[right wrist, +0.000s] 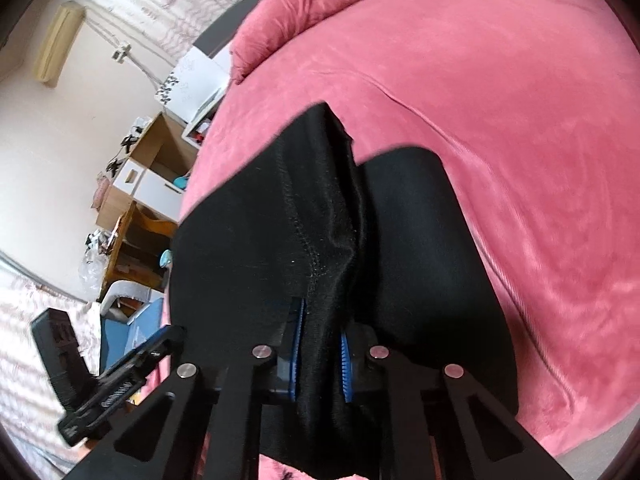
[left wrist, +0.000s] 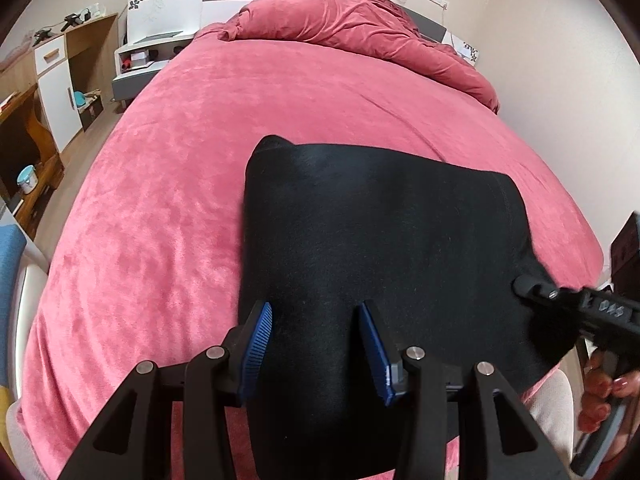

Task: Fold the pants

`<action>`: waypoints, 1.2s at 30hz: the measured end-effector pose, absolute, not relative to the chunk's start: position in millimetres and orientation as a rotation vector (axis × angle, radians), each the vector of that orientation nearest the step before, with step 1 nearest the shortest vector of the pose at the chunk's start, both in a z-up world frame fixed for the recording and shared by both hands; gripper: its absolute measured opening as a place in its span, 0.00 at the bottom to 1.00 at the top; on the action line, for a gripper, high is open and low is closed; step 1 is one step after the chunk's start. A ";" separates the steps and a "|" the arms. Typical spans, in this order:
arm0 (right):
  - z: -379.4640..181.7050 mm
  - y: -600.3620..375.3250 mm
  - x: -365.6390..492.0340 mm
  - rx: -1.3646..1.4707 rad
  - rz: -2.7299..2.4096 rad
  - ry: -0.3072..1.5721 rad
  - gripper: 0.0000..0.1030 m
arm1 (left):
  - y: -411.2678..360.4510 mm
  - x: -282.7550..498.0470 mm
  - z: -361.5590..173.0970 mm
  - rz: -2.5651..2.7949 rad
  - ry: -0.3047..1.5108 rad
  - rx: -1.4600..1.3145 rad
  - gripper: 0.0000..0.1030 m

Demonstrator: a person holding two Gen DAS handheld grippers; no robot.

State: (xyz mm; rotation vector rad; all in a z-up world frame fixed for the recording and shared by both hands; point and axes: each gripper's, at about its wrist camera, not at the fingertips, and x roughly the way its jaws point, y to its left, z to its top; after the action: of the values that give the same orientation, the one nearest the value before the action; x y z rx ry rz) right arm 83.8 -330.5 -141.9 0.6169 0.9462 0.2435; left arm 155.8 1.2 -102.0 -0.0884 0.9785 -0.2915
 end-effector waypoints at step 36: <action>-155.4 -367.4 142.8 0.667 0.217 0.884 0.39 | -26.2 213.1 -82.1 -0.396 0.867 -0.057 0.48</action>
State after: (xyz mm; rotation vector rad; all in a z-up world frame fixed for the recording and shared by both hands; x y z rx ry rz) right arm 142.8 -367.4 -155.4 0.6670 0.8835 0.2171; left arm 213.1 -26.2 -82.1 -0.0566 0.8671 -0.3963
